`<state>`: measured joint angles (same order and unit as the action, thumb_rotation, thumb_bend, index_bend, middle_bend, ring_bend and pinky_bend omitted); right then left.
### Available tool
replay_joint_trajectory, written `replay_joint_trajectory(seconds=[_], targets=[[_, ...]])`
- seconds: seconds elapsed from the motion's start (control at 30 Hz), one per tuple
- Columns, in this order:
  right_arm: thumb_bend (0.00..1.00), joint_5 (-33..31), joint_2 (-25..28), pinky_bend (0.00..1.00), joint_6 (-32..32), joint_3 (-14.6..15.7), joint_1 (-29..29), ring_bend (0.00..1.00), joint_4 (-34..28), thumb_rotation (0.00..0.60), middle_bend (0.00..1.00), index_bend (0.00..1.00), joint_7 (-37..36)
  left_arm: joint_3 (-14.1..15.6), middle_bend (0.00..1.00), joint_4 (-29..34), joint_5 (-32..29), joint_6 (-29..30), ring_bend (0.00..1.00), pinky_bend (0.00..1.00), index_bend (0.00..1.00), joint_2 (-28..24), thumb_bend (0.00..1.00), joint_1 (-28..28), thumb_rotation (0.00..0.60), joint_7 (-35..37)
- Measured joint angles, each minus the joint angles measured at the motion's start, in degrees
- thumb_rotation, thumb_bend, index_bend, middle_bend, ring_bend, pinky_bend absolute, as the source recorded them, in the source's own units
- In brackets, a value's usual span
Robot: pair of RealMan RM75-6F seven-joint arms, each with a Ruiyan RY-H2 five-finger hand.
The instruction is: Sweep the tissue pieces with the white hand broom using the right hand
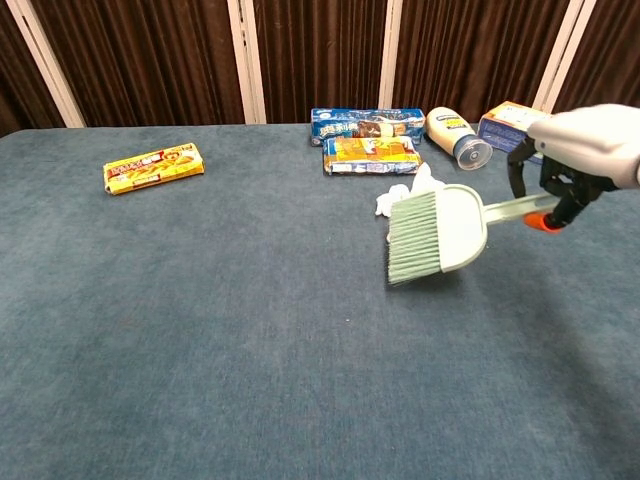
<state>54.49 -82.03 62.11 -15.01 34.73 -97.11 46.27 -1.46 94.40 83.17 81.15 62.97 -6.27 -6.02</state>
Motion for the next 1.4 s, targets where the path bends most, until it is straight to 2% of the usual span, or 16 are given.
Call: replay_joint_trajectory(seconds=[0.4,0.93,1.13,1.4], targets=[[0.69,-7.9,-2.2,0.97,-3.0,-2.6,8.1,0.99,1.8,0.6,0.93,0.88,5.6,-0.1,0.0,0.4,-1.0,-1.2,0.0,0.0,0.0,-0.6,0.0,-0.3,0.6,1.0],[0.69,-16.0,-6.0,0.97,-7.7,-3.4,16.0,0.99,16.0,0.6,0.93,0.88,7.8,-0.2,0.0,0.5,-1.9,-2.2,0.0,0.0,0.0,-0.9,0.0,-0.6,0.6,1.7],[0.69,-17.5,-3.6,0.97,-7.3,-1.2,16.1,0.99,19.3,0.6,0.93,0.88,9.7,-0.2,0.0,0.8,-1.9,-2.2,0.0,0.0,0.0,-1.1,0.0,-0.5,0.6,2.0],[0.69,-19.0,2.6,0.97,-3.8,0.8,14.4,0.99,19.4,0.6,0.93,0.88,12.0,-0.1,0.0,0.9,-1.1,-1.7,0.0,0.0,0.0,-1.3,0.0,-0.5,0.6,2.2]])
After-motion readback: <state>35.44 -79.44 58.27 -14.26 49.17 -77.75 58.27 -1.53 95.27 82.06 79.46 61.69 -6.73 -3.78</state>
